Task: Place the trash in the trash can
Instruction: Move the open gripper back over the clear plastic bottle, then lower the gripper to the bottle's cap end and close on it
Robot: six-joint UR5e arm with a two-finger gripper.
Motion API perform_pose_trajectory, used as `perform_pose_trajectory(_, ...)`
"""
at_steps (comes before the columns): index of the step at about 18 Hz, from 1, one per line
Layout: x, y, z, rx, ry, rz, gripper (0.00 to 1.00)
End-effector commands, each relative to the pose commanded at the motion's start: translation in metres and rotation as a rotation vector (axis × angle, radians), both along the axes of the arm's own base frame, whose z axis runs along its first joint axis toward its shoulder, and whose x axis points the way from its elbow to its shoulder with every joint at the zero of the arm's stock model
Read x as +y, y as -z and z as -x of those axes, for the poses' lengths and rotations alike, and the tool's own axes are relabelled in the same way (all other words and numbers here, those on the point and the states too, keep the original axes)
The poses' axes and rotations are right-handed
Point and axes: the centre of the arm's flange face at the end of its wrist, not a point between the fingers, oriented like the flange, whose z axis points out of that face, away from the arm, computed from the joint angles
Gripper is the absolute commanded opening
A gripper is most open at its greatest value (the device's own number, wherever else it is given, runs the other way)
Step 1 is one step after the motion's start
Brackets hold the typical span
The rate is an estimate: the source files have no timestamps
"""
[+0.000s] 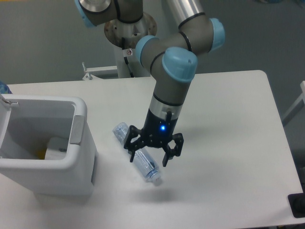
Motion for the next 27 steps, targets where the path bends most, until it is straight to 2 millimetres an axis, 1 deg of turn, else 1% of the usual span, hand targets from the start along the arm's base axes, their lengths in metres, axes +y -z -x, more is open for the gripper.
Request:
perform_pose_trajectory(4, 0.017, 0.027, -0.003, -0.001, -0.043, 0.085, 1.0)
perform_pose_trajectory(7, 0.026, 0.042, 0.0, -0.02, -0.092, 0.149, 0.99)
perform_pose_trajectory(10, 0.033, 0.054, 0.009, -0.042, -0.155, 0.209, 0.99)
perform_pose_trajectory(12, 0.041, 0.065, 0.011, -0.048, -0.194, 0.257, 0.98)
perform_pose_trajectory(14, 0.044, 0.075, 0.015, -0.049, -0.226, 0.3, 0.97)
perform_pose_trajectory(16, 0.048, 0.082, 0.013, -0.052, -0.233, 0.324, 0.96)
perform_pose_trajectory(18, 0.048, 0.088, 0.013, -0.064, -0.238, 0.34, 0.95)
perform_pose_trajectory(21, 0.048, 0.106, 0.016, -0.065, -0.263, 0.383, 0.93)
perform_pose_trajectory(23, 0.054, 0.119, 0.008, -0.053, -0.257, 0.415, 0.93)
perform_pose_trajectory(24, 0.054, 0.121, 0.008, -0.049, -0.257, 0.423, 0.93)
perform_pose_trajectory(25, 0.054, 0.123, 0.008, -0.05, -0.257, 0.424, 0.91)
perform_pose_trajectory(27, 0.055, 0.124, 0.008, -0.057, -0.285, 0.424, 0.81)
